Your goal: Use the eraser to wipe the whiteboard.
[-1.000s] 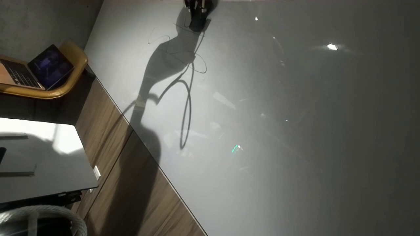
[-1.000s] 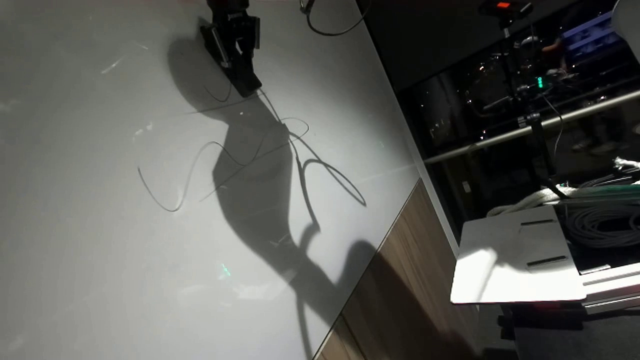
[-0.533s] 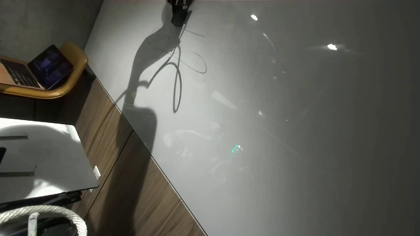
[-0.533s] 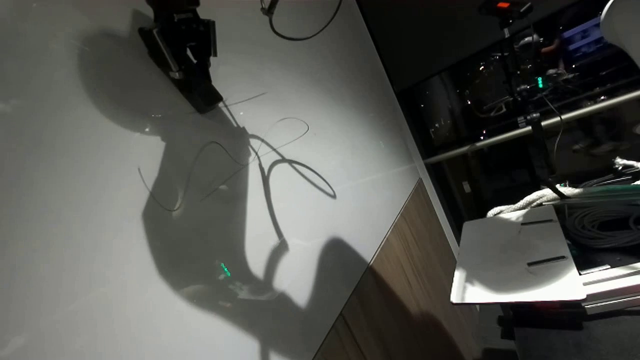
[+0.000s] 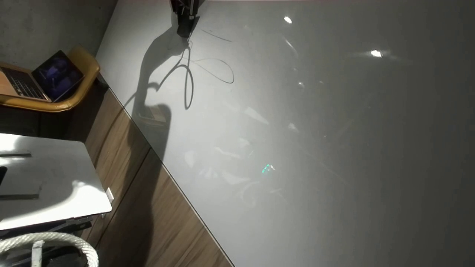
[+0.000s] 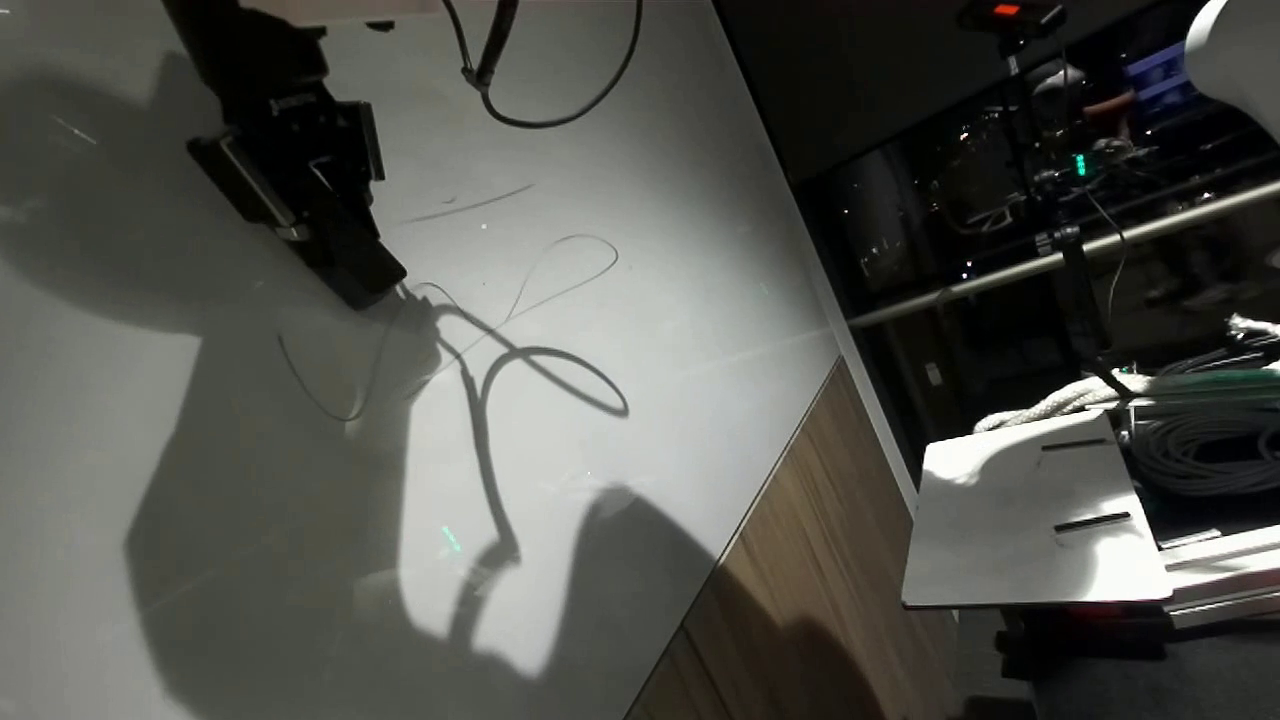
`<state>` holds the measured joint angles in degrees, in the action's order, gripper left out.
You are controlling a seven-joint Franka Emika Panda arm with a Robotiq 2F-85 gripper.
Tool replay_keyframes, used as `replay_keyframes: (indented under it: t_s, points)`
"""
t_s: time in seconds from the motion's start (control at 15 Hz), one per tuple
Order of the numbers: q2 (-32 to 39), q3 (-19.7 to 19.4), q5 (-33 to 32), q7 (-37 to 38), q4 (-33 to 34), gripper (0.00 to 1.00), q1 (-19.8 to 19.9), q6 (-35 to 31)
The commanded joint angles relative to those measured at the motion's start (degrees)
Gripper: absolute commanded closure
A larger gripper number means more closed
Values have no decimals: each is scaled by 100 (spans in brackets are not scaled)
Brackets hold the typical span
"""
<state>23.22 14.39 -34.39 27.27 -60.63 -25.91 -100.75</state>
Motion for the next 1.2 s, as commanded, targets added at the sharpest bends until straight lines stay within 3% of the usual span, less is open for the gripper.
replay_keyframes:
  t_s: [0.0,0.07,0.6,1.07,1.13]
  points:
    - [738,-582,-294,-604,904,71,-77,-19]
    - [592,-447,-416,-675,780,71,103,77]
    - [-1185,-785,-415,-218,-1420,71,576,12]
    - [-2608,-1474,-395,-31,-3483,71,1434,-1337]
    - [-2738,-1393,-382,-39,-3795,71,1772,-1661]
